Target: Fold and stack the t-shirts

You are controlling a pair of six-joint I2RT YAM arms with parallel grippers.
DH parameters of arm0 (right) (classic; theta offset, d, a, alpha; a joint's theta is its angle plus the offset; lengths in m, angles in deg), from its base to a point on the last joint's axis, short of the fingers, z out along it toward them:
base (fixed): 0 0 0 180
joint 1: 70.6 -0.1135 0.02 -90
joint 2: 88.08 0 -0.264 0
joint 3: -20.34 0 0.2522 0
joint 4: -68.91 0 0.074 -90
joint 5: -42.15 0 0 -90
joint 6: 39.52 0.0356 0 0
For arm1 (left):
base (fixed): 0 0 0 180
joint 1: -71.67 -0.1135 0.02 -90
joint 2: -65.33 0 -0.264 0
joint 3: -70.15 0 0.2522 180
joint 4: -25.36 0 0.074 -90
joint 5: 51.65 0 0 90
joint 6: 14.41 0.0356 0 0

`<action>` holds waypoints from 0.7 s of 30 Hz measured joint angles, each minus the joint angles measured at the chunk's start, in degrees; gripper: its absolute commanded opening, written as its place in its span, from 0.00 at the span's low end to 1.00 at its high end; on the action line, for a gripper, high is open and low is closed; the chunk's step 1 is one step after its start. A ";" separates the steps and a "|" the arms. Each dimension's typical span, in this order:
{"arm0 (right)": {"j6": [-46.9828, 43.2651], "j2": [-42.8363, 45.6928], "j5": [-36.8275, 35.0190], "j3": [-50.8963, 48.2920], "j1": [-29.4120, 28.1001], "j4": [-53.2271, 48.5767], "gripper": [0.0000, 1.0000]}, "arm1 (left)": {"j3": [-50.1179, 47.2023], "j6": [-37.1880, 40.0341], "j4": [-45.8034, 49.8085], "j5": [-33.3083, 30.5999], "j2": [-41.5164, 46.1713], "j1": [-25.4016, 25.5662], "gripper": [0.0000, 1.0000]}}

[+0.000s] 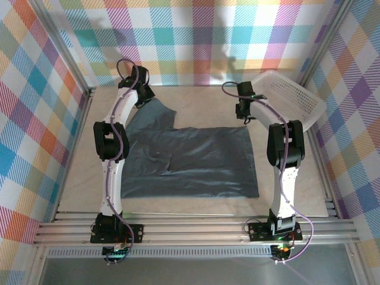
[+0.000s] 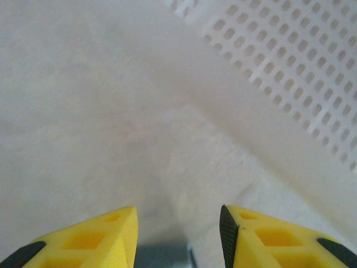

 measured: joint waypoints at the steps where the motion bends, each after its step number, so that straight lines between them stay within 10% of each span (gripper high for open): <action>1: 0.72 1.55 0.00 -1.73 -0.52 0.35 0.46 | -0.15 0.02 0.00 0.00 0.00 0.00 0.00; 21: 17.25 -0.22 -1.22 -10.97 -0.59 10.23 0.47 | -5.53 0.90 -1.64 0.81 3.89 -0.44 0.00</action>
